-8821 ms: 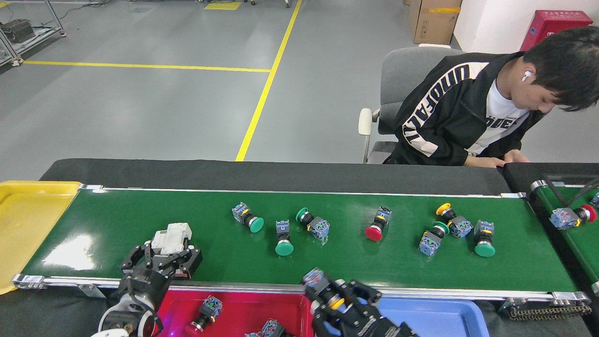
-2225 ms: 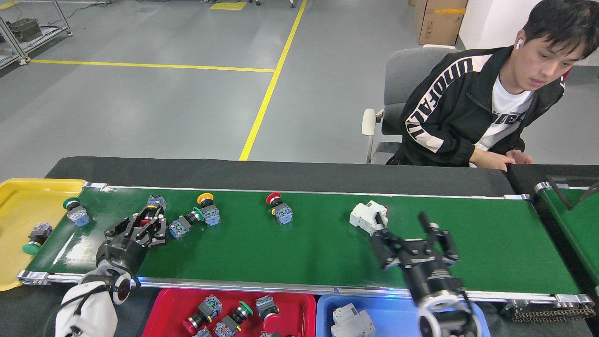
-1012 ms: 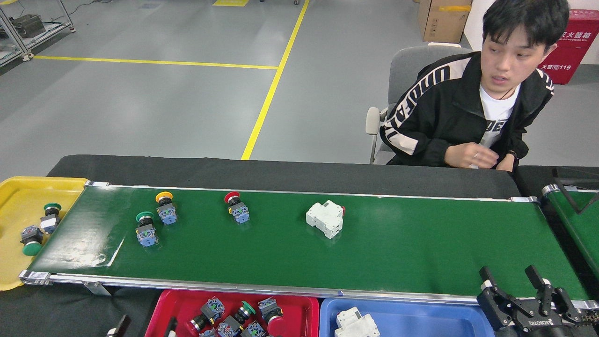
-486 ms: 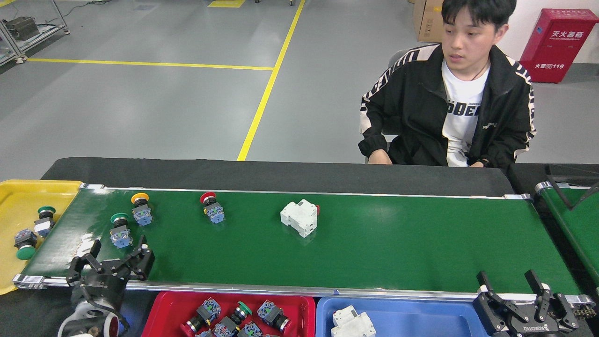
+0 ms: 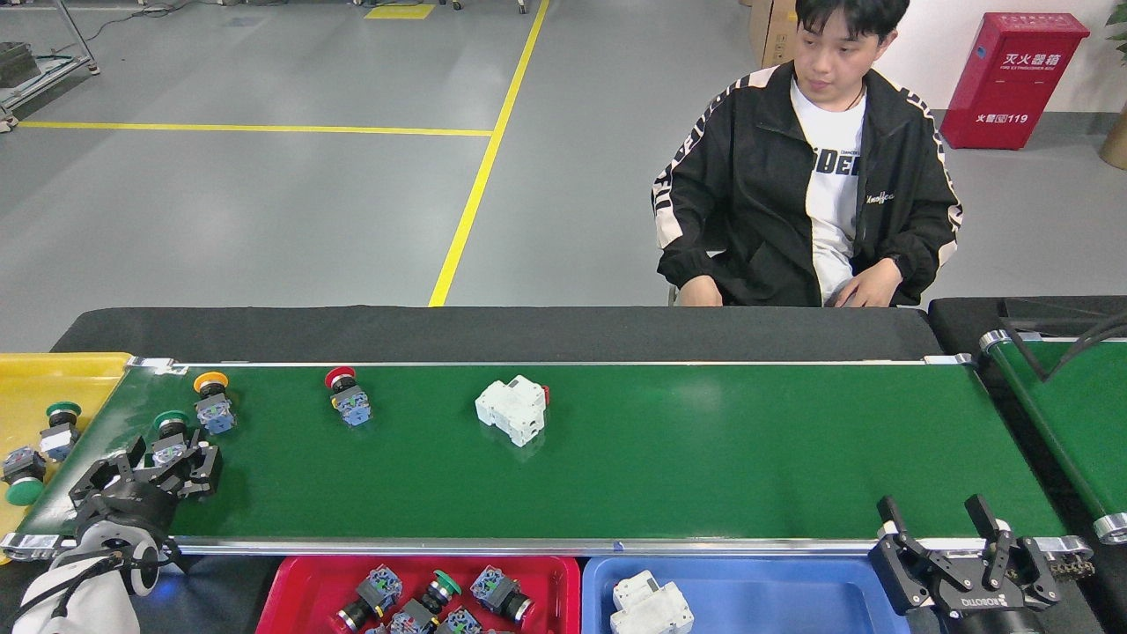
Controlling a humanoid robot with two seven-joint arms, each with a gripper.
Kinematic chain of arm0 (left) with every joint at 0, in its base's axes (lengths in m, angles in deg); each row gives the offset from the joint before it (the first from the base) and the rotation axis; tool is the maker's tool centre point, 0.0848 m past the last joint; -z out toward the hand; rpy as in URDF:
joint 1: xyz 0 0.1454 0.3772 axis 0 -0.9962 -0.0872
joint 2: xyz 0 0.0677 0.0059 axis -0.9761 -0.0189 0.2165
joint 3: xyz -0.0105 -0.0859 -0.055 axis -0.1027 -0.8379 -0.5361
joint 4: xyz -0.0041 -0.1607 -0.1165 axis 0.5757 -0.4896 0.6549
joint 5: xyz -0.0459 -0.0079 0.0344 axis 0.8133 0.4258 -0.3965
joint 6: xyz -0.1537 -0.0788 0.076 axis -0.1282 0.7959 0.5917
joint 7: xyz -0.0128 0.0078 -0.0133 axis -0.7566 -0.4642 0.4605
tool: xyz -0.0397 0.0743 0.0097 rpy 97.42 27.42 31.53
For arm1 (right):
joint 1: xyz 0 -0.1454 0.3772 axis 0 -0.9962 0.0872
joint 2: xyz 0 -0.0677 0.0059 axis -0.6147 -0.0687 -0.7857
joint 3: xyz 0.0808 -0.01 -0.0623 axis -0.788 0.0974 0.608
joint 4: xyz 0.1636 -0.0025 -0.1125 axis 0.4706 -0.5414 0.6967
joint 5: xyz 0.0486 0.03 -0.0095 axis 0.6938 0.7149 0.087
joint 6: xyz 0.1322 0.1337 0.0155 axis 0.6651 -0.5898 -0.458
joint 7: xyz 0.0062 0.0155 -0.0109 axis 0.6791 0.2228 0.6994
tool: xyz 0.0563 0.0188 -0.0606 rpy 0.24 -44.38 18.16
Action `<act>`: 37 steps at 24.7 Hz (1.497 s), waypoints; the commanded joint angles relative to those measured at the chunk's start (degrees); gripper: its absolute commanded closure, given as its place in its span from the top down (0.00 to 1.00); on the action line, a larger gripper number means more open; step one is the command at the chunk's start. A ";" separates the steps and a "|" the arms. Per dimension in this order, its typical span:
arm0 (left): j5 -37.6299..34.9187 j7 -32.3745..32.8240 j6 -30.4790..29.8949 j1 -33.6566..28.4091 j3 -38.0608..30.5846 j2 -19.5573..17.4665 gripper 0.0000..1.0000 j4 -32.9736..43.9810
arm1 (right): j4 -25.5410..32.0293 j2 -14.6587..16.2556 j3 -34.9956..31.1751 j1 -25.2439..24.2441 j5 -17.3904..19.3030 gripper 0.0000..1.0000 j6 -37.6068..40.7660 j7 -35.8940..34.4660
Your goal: Pick switch part from conveyor to tray
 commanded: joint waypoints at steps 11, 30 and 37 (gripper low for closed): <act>11.52 -0.31 -9.55 -30.14 0.67 1.74 0.10 42.58 | 2.07 6.21 9.05 -3.30 1.92 0.98 -11.93 -1.63; 6.60 -0.84 -16.32 -46.93 1.19 15.54 1.00 62.35 | 3.21 8.05 12.56 -4.17 6.67 0.99 -21.95 -5.41; 8.27 3.82 -10.43 -47.90 -9.88 19.49 1.00 62.09 | 3.21 7.96 12.65 -4.53 6.58 0.99 -21.95 -5.41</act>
